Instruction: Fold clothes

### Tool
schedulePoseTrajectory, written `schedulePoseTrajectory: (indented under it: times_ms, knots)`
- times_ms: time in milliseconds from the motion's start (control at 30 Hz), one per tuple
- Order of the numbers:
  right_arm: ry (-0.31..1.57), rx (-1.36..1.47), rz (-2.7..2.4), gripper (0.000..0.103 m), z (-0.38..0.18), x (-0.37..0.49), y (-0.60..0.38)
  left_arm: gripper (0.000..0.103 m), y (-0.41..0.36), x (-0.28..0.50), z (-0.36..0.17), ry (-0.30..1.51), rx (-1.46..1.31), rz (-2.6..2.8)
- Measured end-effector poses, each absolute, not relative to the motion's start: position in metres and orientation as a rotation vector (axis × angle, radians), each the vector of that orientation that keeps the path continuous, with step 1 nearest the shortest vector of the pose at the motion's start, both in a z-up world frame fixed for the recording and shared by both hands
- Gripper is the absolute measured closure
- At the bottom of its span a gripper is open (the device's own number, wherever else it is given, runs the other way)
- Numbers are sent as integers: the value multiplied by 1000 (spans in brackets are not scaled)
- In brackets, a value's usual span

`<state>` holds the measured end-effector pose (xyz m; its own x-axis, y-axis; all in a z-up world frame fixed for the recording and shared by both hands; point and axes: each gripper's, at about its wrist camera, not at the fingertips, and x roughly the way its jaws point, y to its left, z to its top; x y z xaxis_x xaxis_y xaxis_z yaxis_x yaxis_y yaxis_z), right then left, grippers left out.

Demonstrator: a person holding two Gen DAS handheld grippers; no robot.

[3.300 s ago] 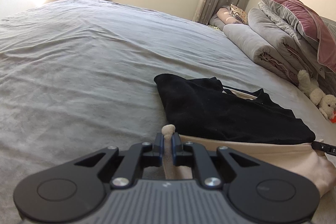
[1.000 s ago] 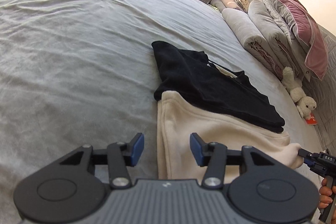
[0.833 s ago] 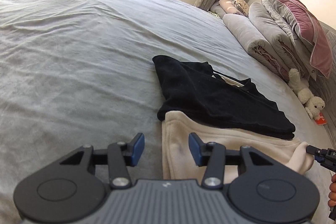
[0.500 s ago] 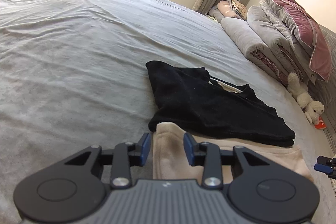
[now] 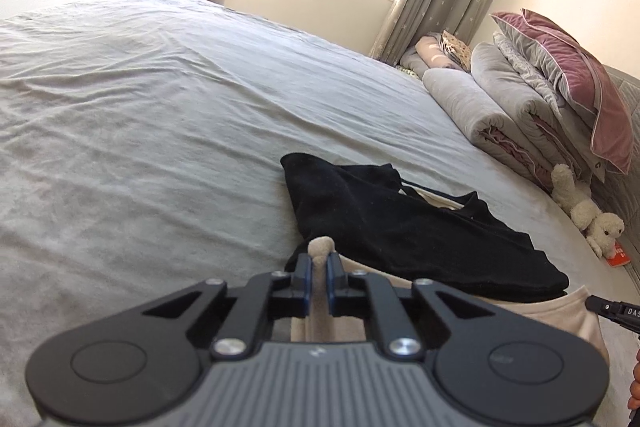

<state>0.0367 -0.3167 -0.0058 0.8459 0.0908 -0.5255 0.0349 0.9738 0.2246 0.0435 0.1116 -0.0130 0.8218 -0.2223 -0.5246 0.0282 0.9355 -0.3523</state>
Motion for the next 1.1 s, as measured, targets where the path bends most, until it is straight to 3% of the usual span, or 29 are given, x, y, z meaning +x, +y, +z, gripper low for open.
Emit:
schedulePoseTrajectory:
  times_ms: [300, 367, 400, 433, 533, 733, 1000, 1100]
  knots:
    - [626, 141, -19, 97, -33, 60, -305, 91, 102, 58, -31, 641, -244, -97]
    - [627, 126, -33, 94, -32, 60, -302, 80, 99, 57, -27, 635, -219, -80]
    - [622, 116, -40, 86, -29, 58, -300, 66, 98, 55, -23, 624, -205, -70]
    - [617, 107, -48, 78, -25, 56, -298, 61, 96, 52, -19, 607, -191, -60]
    - [539, -5, -71, 66, -12, 43, -280, 61, 85, 40, -3, 536, -119, -65]
    - [472, -128, 96, 66, -7, 25, -227, 58, 42, 29, 0, 515, 34, -221]
    - [528, -361, 171, 66, -45, 37, -195, 51, 29, 38, -34, 597, 178, -241]
    - [541, -283, 135, 58, -45, 41, -229, 50, 41, 38, -32, 606, 153, -239]
